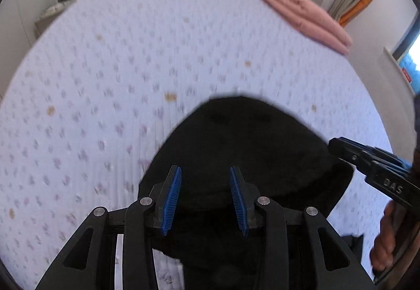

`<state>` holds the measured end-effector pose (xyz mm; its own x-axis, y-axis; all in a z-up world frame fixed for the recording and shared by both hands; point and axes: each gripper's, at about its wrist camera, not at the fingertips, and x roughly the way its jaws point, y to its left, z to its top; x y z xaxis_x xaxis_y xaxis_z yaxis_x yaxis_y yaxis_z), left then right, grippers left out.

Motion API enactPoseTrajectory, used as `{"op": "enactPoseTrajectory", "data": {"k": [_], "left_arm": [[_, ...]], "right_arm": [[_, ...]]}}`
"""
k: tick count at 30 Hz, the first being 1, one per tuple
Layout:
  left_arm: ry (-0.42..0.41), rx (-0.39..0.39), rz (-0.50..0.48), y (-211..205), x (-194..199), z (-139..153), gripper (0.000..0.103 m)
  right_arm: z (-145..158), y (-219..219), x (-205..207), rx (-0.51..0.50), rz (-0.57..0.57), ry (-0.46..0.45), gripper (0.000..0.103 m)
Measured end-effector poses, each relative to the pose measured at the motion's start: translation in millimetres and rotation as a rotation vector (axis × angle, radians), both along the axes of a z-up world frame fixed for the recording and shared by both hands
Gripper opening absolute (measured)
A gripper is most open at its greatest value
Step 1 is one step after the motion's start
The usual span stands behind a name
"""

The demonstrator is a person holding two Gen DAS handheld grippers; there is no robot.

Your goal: Fold large clothes

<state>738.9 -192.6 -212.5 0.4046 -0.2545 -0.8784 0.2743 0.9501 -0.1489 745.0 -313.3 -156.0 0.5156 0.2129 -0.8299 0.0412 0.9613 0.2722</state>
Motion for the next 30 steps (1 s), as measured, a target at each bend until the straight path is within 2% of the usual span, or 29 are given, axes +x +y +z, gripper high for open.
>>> {"op": "enactPoseTrajectory", "data": {"k": [2, 4, 7, 10, 13, 15, 18, 20, 21, 22, 23, 25, 27, 30], "left_arm": [[0.027, 0.027, -0.014, 7, -11, -19, 0.039], [0.057, 0.023, -0.030, 15, -20, -37, 0.039], [0.071, 0.036, -0.018, 19, -23, -59, 0.041], [0.058, 0.043, 0.010, 17, -17, -76, 0.041], [0.055, 0.057, 0.020, 14, -12, -77, 0.043], [0.060, 0.052, 0.017, 15, -13, -75, 0.043], [0.067, -0.001, 0.003, 27, -21, -58, 0.043], [0.037, -0.025, -0.008, 38, -29, -39, 0.044], [0.016, -0.026, -0.004, 43, -32, -31, 0.049], [-0.006, -0.030, 0.003, 48, -34, -22, 0.057], [-0.037, -0.033, 0.019, 54, -35, -10, 0.061], [-0.075, -0.043, 0.037, 61, -33, 4, 0.073], [-0.091, -0.035, 0.049, 64, -19, 11, 0.076], [-0.028, -0.047, 0.044, 62, 8, -1, 0.076]], "right_arm": [[-23, -2, -4, 0.016, 0.054, 0.071, 0.021], [-50, -3, -14, 0.018, 0.107, 0.148, 0.020], [-85, -10, -22, 0.064, 0.102, 0.209, 0.016], [-101, -18, -13, 0.128, 0.066, 0.213, 0.011], [-109, -24, -5, 0.151, 0.061, 0.201, 0.003], [-110, -35, -4, 0.203, 0.044, 0.220, 0.002], [-101, -57, -9, 0.275, 0.045, 0.237, 0.003], [-88, -67, -17, 0.276, 0.064, 0.215, 0.017], [-80, -72, -23, 0.262, 0.069, 0.198, 0.023], [-70, -79, -29, 0.234, 0.070, 0.174, 0.037], [-65, -83, -34, 0.217, 0.067, 0.161, 0.048], [-56, -95, -42, 0.176, 0.043, 0.135, 0.052], [-53, -101, -38, 0.169, 0.027, 0.137, 0.052], [-66, -115, -27, 0.236, -0.006, 0.174, 0.053]]}}
